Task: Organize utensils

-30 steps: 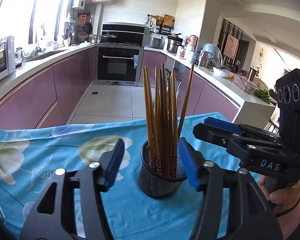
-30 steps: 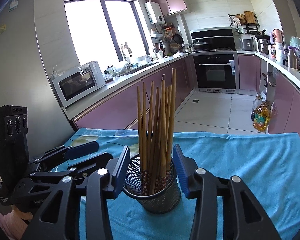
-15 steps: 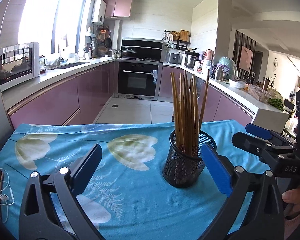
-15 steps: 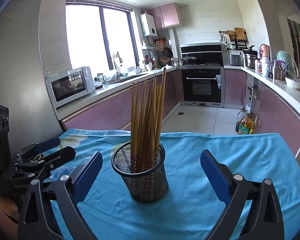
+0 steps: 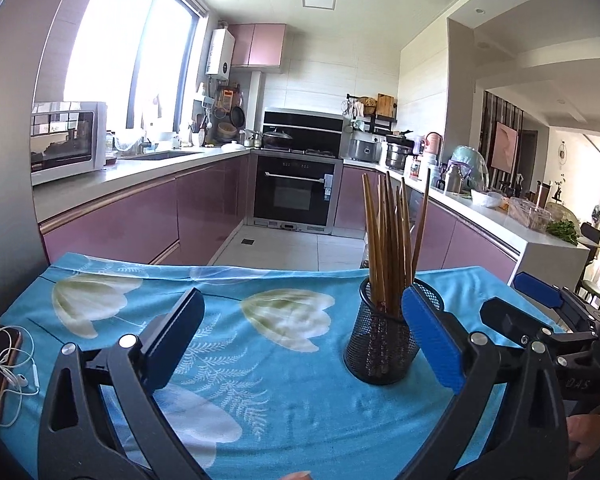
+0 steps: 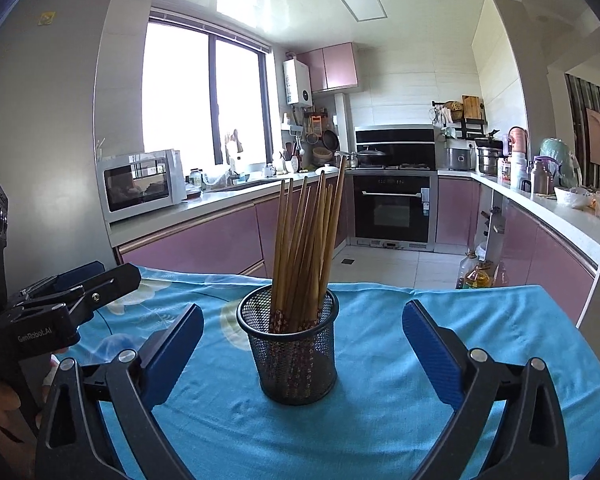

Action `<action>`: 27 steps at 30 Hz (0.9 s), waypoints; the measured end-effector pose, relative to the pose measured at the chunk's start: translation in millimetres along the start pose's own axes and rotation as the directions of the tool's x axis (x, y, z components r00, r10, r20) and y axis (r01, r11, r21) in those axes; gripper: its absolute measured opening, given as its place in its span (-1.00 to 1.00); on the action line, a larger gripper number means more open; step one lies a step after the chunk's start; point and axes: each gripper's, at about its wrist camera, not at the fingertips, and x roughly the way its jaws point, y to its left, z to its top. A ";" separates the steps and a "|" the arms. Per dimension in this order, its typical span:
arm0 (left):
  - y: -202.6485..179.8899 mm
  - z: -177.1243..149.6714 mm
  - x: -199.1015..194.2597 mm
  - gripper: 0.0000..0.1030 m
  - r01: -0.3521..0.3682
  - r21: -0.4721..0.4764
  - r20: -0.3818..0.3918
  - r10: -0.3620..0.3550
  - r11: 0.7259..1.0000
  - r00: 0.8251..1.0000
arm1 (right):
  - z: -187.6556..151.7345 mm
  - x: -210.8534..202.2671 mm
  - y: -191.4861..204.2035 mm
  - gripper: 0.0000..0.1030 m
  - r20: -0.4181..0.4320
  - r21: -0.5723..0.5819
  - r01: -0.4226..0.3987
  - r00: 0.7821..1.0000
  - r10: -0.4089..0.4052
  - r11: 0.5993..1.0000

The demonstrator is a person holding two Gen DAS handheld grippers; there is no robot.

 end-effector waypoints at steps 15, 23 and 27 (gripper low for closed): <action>0.5 -7.6 -30.1 0.89 -0.080 0.038 0.123 0.075 0.996 0.990 | -3.4 -8.4 13.5 0.87 0.046 -0.039 0.034 0.998 -0.032 0.999; 2.8 -11.9 -36.4 0.89 -0.098 0.021 0.144 0.094 0.995 0.985 | -4.8 -12.4 17.9 0.87 0.061 -0.043 0.045 0.997 -0.042 0.998; 3.1 -12.9 -37.5 0.89 -0.109 0.015 0.152 0.105 0.994 0.983 | -5.5 -13.1 17.9 0.87 0.063 -0.036 0.050 0.997 -0.048 0.998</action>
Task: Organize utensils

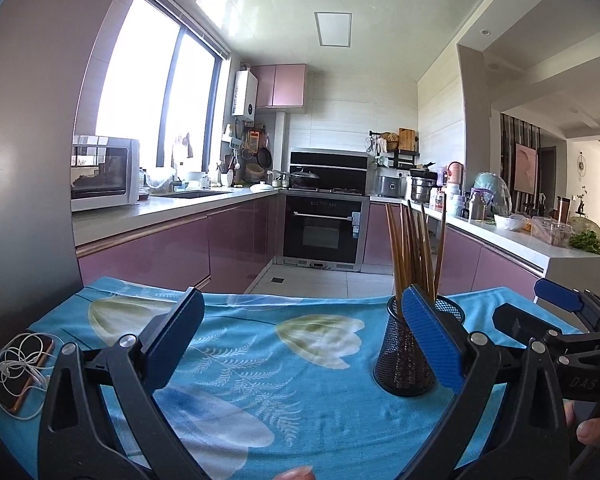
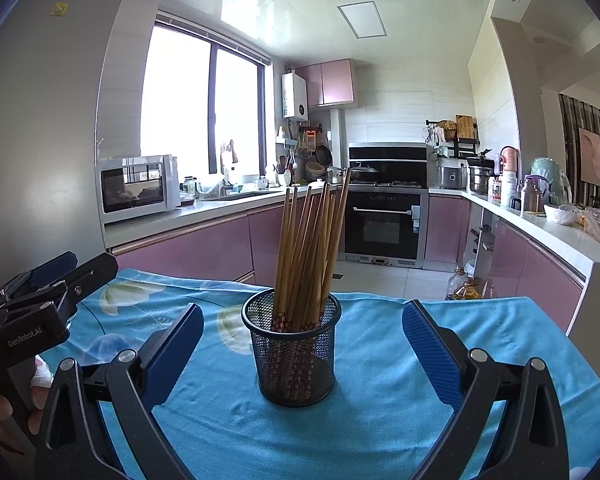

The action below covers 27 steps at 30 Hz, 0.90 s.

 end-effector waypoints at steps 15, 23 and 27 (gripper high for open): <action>0.2 -2.9 -1.7 0.89 -0.020 0.008 0.007 0.020 1.000 1.000 | -1.8 -0.3 -2.0 0.87 0.015 -0.001 0.028 0.999 -0.028 1.000; -1.2 -4.0 -1.5 0.89 -0.025 0.009 0.008 0.025 1.000 1.000 | 0.0 -2.6 -4.6 0.87 0.027 0.006 0.038 0.999 -0.038 0.999; -1.5 -4.2 -1.8 0.89 -0.028 0.010 0.009 0.028 1.000 1.000 | 0.6 -3.7 -5.5 0.87 0.031 0.007 0.039 0.999 -0.039 0.999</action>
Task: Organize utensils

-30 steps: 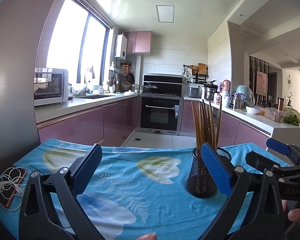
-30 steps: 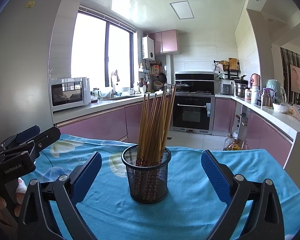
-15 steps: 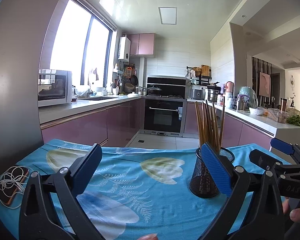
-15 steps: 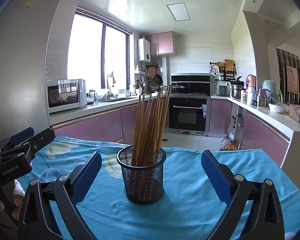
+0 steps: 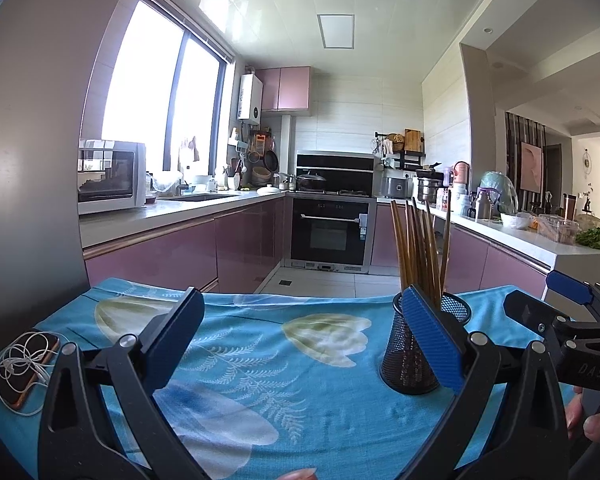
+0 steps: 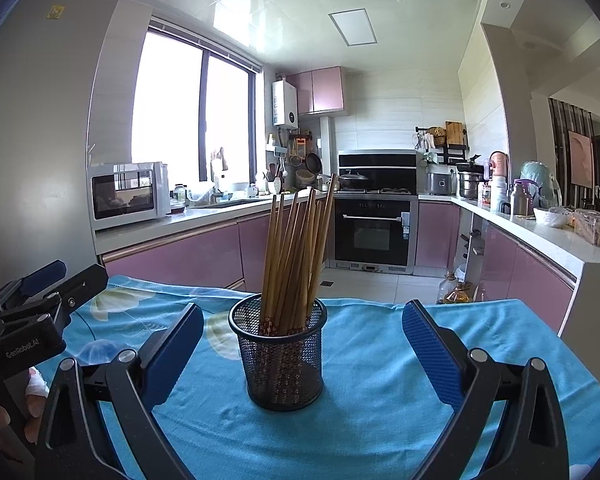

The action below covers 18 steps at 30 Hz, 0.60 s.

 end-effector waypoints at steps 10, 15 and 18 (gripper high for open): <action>0.1 -0.5 0.0 0.89 -0.001 0.001 0.001 0.001 1.000 1.000 | 0.1 -0.3 0.1 0.87 0.003 0.001 0.002 1.000 -0.002 1.000; 0.5 -1.1 -0.2 0.89 -0.004 0.001 0.001 0.004 1.000 1.000 | 0.8 -1.9 -0.7 0.87 0.004 0.001 0.003 1.000 -0.003 1.000; 0.5 -1.0 -0.2 0.89 -0.004 0.001 0.001 0.004 1.000 1.000 | 0.7 -2.0 -0.7 0.87 0.002 0.002 0.002 1.000 -0.002 1.000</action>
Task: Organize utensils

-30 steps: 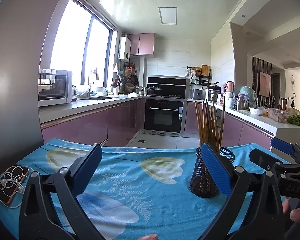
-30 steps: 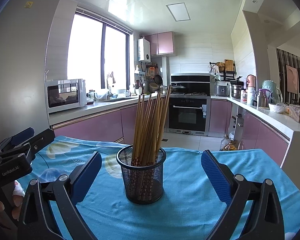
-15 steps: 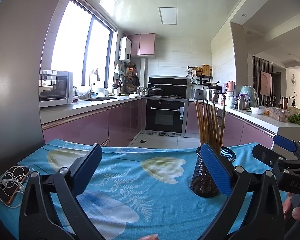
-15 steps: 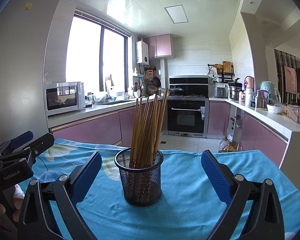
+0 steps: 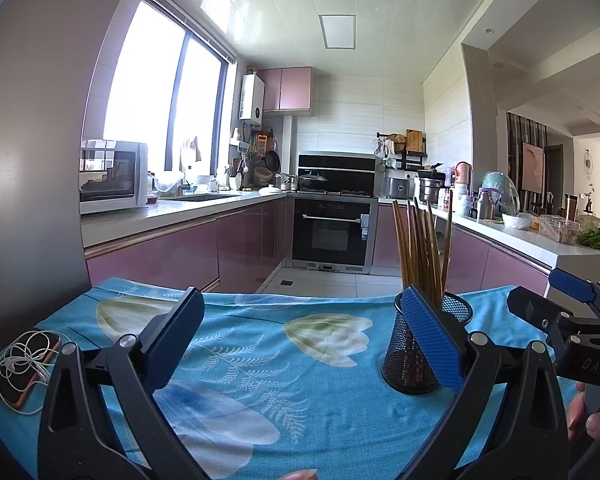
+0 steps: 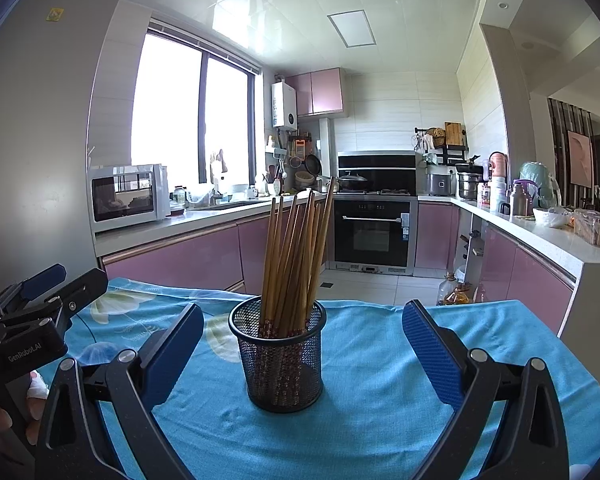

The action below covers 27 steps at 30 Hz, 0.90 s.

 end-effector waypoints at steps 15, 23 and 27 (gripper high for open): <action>0.1 -0.1 -0.3 0.89 -0.002 0.001 0.000 0.002 1.000 1.000 | 4.2 -0.4 -0.1 0.87 0.002 0.001 0.002 1.000 -0.002 1.000; 0.5 -0.3 -0.8 0.89 -0.004 0.001 0.000 0.004 1.000 1.000 | 3.8 0.2 0.5 0.87 0.002 0.002 0.003 1.000 -0.003 1.000; 0.5 -0.2 -0.6 0.89 -0.004 0.001 0.000 0.004 1.000 1.000 | 4.0 -0.2 0.5 0.87 0.004 -0.001 0.004 1.000 -0.004 1.000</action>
